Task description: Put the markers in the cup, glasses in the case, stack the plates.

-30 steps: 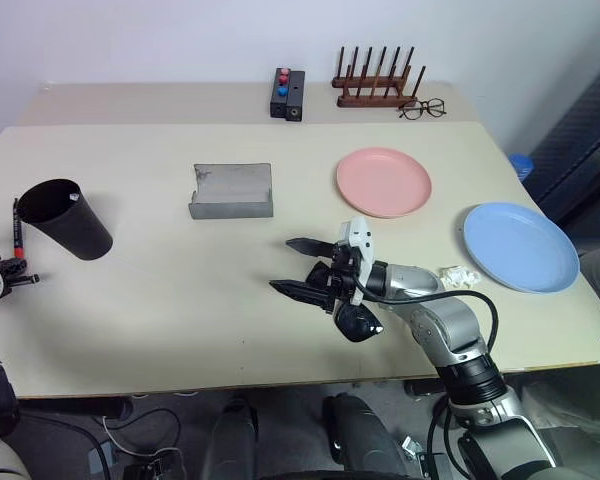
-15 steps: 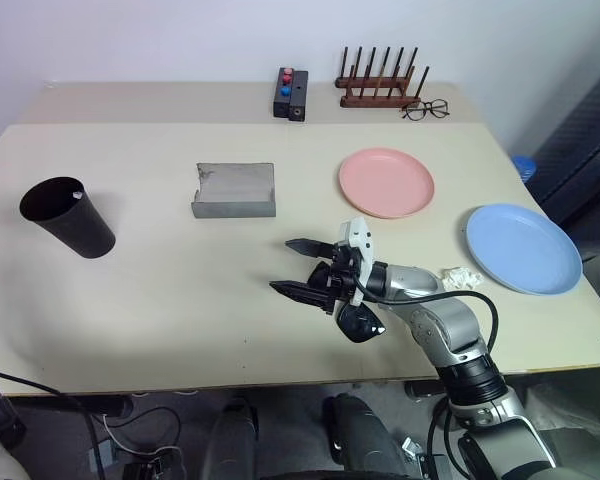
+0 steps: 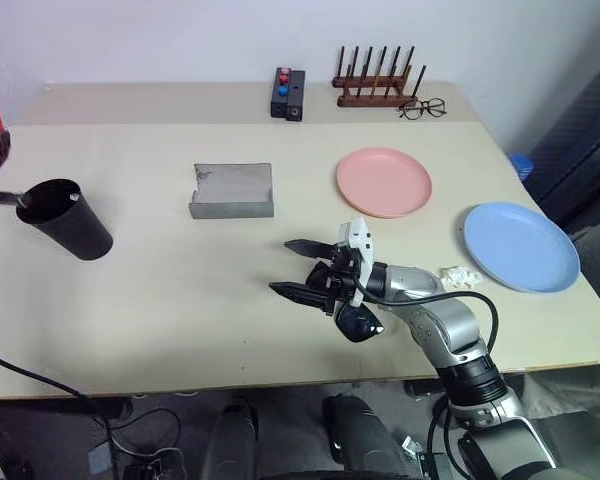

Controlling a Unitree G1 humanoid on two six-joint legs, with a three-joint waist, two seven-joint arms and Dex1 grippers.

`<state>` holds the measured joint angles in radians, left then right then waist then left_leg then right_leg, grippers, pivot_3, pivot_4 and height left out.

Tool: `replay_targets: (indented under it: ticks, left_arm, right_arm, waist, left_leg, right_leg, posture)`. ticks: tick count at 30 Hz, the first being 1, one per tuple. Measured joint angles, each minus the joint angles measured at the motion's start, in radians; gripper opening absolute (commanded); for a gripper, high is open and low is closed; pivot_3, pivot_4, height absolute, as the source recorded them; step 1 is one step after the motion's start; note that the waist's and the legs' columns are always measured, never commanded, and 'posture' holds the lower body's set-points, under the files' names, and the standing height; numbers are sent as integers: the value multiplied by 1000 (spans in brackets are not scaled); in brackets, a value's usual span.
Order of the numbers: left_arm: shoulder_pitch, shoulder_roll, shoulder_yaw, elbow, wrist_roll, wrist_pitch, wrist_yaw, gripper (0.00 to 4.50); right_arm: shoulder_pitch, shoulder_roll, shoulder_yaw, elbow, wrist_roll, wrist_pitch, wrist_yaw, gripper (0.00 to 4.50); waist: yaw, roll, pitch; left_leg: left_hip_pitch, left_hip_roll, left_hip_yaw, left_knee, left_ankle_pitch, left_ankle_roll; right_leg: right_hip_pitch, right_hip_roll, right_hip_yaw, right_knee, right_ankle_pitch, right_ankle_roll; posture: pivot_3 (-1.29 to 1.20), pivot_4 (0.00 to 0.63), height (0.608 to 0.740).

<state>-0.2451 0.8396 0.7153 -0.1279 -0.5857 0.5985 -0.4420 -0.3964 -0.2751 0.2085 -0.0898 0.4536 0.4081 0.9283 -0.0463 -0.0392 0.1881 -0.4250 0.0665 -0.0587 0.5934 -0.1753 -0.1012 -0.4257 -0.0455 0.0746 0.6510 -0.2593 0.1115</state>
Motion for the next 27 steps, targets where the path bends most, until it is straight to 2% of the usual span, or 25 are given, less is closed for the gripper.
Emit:
replay_targets:
  ticks: [6,16,27]
  left_arm:
    - [38,-134,5,17,59,-130,72,48]
    - [35,-213,3,73,138,-343,123,48]
    - [39,-289,-76,120,178,-434,146,48]
  right_arm:
    - [0,2,0,0,0,-2,1,4500]
    - [-18,22,-15,0,25,-1,0,4500]
    - [-80,63,-30,-48,96,7,-10,4500]
  waist:
    - [7,-1,-1]
    - [4,-1,0]
    - [4,-1,0]
  left_leg:
    - [0,0,0,2,0,0]
    - [0,0,0,1,0,0]
    - [0,0,0,1,0,0]
  right_leg:
    - [1,0,0,-2,0,-1]
    - [1,0,0,-2,0,-1]
    - [1,0,0,-2,0,0]
  posture:
    - [0,150,740]
    - [0,150,740]
    - [0,150,740]
